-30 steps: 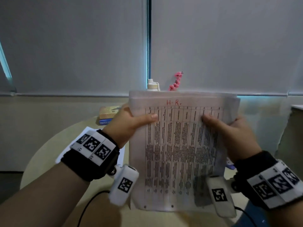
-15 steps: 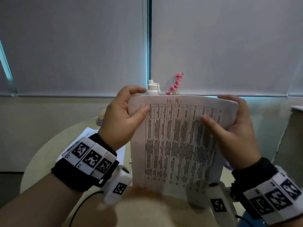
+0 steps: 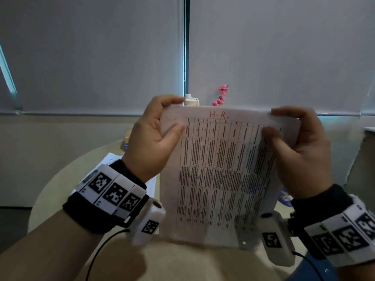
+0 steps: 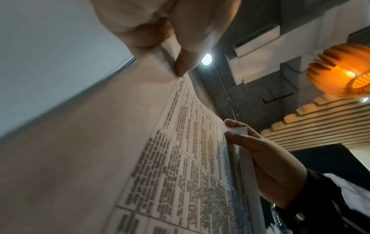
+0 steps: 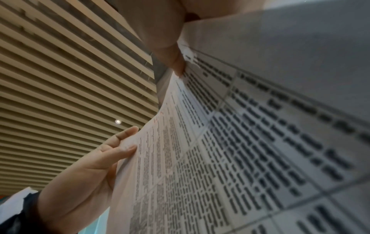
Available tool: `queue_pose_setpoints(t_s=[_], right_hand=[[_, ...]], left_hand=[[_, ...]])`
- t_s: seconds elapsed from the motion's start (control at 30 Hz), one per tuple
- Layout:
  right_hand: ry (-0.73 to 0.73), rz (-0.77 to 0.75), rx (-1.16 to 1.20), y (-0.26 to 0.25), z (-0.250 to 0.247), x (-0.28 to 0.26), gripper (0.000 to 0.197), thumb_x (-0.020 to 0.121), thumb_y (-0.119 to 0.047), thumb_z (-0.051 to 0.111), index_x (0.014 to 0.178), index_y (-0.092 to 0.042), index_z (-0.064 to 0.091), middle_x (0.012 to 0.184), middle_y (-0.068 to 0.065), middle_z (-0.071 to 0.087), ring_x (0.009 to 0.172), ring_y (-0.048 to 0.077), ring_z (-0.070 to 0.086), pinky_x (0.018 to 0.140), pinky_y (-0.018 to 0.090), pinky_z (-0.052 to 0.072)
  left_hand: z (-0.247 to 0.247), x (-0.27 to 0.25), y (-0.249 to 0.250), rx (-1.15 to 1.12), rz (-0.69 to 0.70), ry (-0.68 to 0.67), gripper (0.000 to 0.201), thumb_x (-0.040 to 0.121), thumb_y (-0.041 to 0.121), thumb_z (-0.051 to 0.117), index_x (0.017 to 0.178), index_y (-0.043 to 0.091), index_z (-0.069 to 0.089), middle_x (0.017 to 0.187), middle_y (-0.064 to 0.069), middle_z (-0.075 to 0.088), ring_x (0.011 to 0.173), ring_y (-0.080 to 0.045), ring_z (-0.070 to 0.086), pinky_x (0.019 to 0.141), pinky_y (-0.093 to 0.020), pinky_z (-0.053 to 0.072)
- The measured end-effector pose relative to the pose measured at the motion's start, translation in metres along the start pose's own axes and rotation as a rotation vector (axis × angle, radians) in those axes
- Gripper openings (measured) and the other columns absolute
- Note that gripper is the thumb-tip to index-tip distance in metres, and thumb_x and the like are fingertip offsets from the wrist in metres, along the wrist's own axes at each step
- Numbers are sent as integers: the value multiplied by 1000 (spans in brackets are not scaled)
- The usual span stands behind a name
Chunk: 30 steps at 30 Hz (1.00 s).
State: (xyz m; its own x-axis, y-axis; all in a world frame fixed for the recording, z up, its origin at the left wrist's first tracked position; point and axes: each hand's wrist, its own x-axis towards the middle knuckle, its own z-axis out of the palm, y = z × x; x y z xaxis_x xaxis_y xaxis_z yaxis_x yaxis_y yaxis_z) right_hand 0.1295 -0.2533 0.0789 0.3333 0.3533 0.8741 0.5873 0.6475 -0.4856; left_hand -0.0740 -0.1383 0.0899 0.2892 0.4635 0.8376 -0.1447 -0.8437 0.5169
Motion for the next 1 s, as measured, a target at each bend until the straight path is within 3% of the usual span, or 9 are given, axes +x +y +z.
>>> queue_pose_setpoints(t_s=[0.07,0.13,0.27,0.37,0.47,0.57,0.73,0.9,1.0], right_hand=[[20,-39,17,-4,1,1,38,84,6,61,100,-27,49,96,-8,53,71,-7,55,58,5,44],[20,-38,3,-2,2,-2,43,83,8,60,107,-26,46,99,-12,51,71,-9,55,59,4,44],[3,63,56,8,3,-9,45,83,7,61,106,-28,47,92,-10,52,72,-6,58,62,10,48],[-13,135,158,9,-4,-8,39,81,3,64,103,-26,50,91,-6,58,76,-3,61,63,14,51],[-184,414,372,18,-15,-16,28,68,-18,73,94,-18,66,92,5,73,83,18,71,66,26,57],[-300,610,378,33,-16,-32,51,47,-42,87,89,-17,74,95,14,73,87,30,71,67,33,58],[-189,564,376,31,-12,-27,22,62,-31,69,82,-22,75,93,9,74,86,26,71,71,37,58],[-198,574,298,33,-8,-36,28,69,-20,64,94,-8,68,89,5,75,82,23,72,63,28,57],[-167,569,276,36,-7,-38,30,66,-24,67,92,-9,69,89,5,75,83,24,71,65,29,57]], left_hand=[[-1,1,4,-66,-17,13,51,88,1,59,124,29,37,97,-10,63,84,-18,71,70,-33,60],[1,-2,1,-198,-163,20,58,85,-3,62,126,30,37,102,-18,63,87,-24,71,72,-32,60],[11,-10,-10,-328,-426,3,33,83,1,62,116,-1,60,105,-17,71,96,-30,70,87,-46,56],[9,-9,-11,-338,-441,16,26,86,1,60,111,-5,63,104,-18,72,95,-31,70,85,-46,56],[5,-9,-12,-343,-453,12,27,87,2,60,112,-5,63,105,-18,71,96,-31,70,85,-45,57],[7,-11,-12,-318,-487,-22,27,88,3,60,113,-3,63,105,-16,72,96,-28,70,87,-45,56],[7,-7,-6,-313,-461,-42,25,89,6,58,112,-2,64,105,-14,72,97,-26,70,85,-41,57],[10,-17,-17,-236,-519,-91,27,85,11,65,111,4,67,106,-10,73,100,-25,69,94,-49,51],[10,-18,-20,-218,-539,-121,28,84,16,68,110,7,67,105,-8,73,100,-23,69,94,-47,52]])
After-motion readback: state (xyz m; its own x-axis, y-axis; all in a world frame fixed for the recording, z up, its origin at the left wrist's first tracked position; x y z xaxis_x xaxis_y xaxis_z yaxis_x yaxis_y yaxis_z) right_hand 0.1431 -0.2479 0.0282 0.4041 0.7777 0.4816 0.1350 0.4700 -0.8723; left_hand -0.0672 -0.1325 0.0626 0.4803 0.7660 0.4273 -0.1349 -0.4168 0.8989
